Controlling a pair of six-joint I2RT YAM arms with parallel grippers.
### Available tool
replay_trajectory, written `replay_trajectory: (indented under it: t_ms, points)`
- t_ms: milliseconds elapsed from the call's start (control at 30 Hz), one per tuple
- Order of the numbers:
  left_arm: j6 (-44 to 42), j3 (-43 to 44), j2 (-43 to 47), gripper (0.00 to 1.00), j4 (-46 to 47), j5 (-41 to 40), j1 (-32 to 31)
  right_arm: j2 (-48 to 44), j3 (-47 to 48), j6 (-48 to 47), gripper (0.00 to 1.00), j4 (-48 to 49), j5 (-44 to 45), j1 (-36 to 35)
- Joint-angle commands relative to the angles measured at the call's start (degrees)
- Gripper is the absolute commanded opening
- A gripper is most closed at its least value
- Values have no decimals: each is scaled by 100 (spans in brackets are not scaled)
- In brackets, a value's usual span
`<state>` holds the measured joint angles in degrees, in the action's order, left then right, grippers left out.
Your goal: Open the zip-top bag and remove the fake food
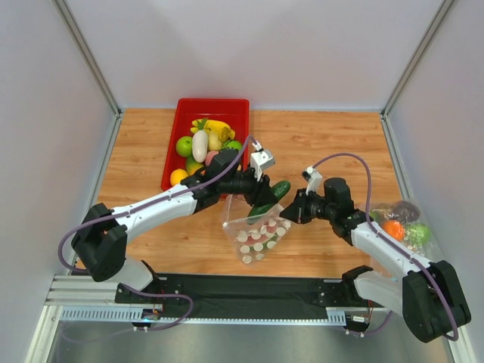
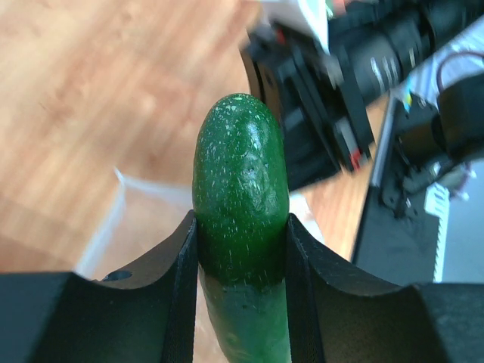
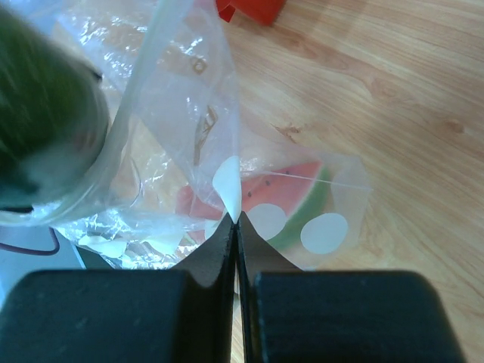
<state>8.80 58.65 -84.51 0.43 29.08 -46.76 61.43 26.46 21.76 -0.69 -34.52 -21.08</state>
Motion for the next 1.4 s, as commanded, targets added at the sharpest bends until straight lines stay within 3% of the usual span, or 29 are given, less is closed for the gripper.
replay_trajectory:
  t_ms: [0, 300, 533, 667, 833, 933, 1133, 1367]
  points:
    - [-80, 515, -232, 0, 458, -315, 18, -131, 123, -172, 0, 7, 33, -107]
    - [61, 1025, -286, 0, 862, -737, 176, -201, 70, -190, 0, -10, 86, -124]
    - [386, 1104, 40, 0, 1074, -1650, 799, -237, 70, -190, 0, -10, 69, -124]
    - [464, 1385, 5, 0, 627, -2563, 1274, -245, 70, -190, 0, -10, 60, -133]
    - [974, 1807, -267, 0, -225, -2880, 2239, -254, 61, -198, 0, -28, 86, -133]
    - [853, 1799, -373, 0, -420, -3065, 2618, -237, 70, -207, 0, -28, 69, -133]
    - [351, 1816, -724, 0, -850, -3794, 2927, -193, 105, -216, 0, -19, 60, -133]
    - [35, 1799, -1075, 0, -1105, -3848, 3305, -167, 96, -207, 0, -37, 60, -124]
